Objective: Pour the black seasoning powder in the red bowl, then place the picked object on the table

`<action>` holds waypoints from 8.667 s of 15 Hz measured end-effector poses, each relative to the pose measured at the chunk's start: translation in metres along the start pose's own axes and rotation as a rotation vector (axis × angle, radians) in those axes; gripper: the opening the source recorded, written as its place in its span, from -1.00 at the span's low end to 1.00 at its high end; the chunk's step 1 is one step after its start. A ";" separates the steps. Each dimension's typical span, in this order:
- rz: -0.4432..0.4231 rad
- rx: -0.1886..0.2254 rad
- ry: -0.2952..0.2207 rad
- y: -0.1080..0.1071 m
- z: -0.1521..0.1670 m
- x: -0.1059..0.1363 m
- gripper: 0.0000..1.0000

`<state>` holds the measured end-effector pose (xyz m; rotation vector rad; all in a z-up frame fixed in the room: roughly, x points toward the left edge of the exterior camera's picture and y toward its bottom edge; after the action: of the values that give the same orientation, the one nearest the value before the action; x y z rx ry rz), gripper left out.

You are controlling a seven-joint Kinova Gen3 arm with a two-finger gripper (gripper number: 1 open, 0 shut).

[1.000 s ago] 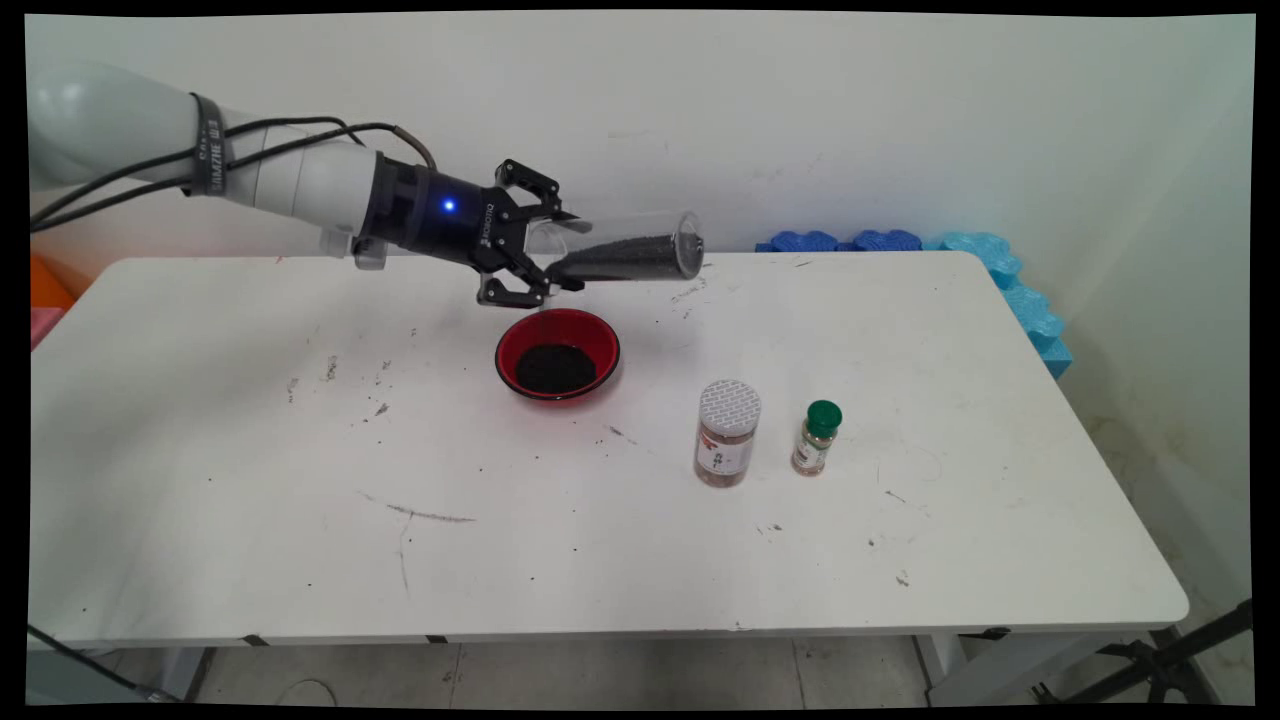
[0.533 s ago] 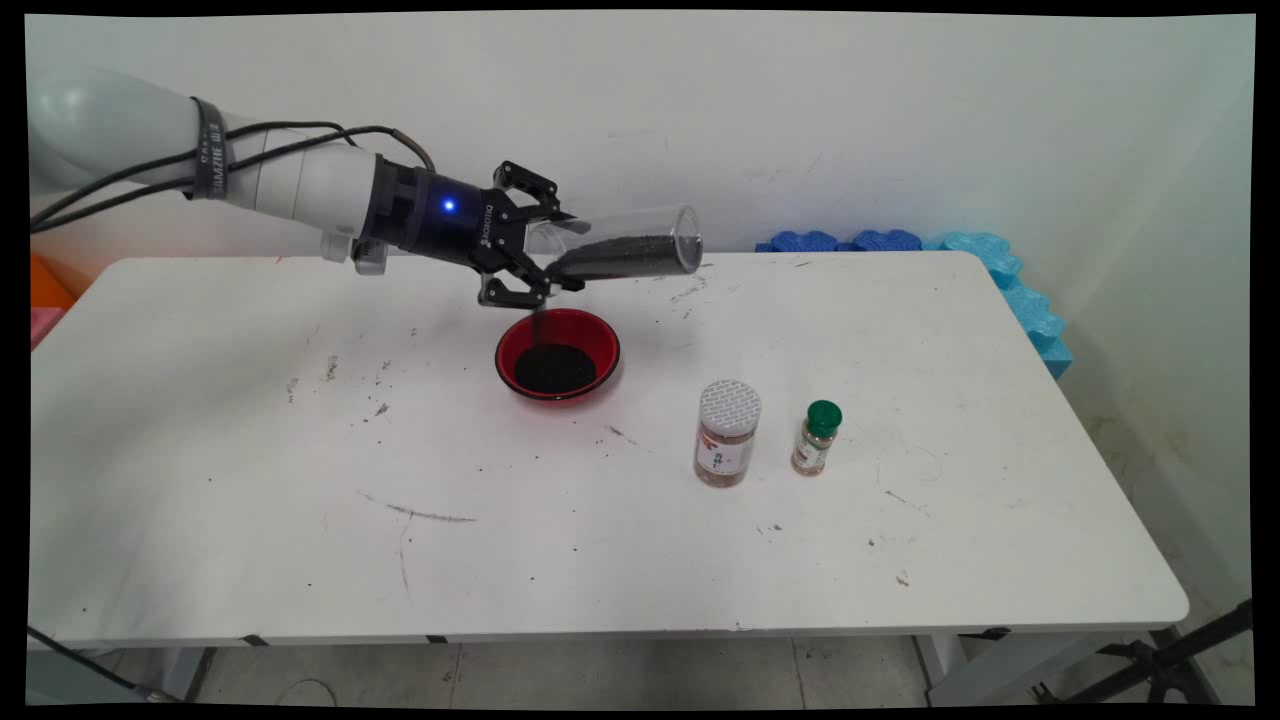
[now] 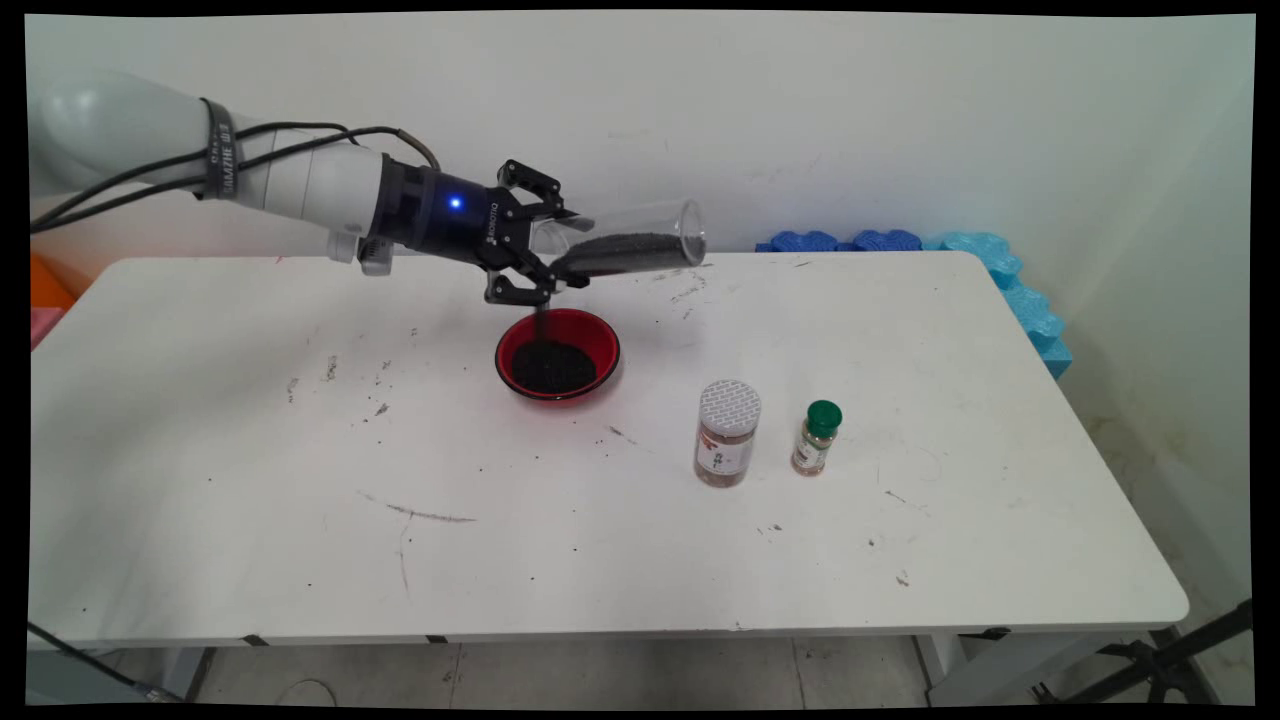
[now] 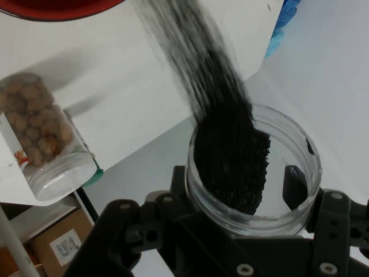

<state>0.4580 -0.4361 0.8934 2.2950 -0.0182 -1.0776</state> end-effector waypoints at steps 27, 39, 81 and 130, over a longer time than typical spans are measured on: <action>0.117 0.017 -0.001 0.003 0.009 0.002 -1.00; 0.622 0.093 -0.013 0.008 0.010 -0.010 -1.00; 2.422 -0.041 -0.228 -0.004 -0.058 -0.114 -1.00; 2.455 0.008 -0.154 -0.156 0.005 -0.002 -1.00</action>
<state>0.4172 -0.3097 0.8111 0.6336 -2.0357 0.2299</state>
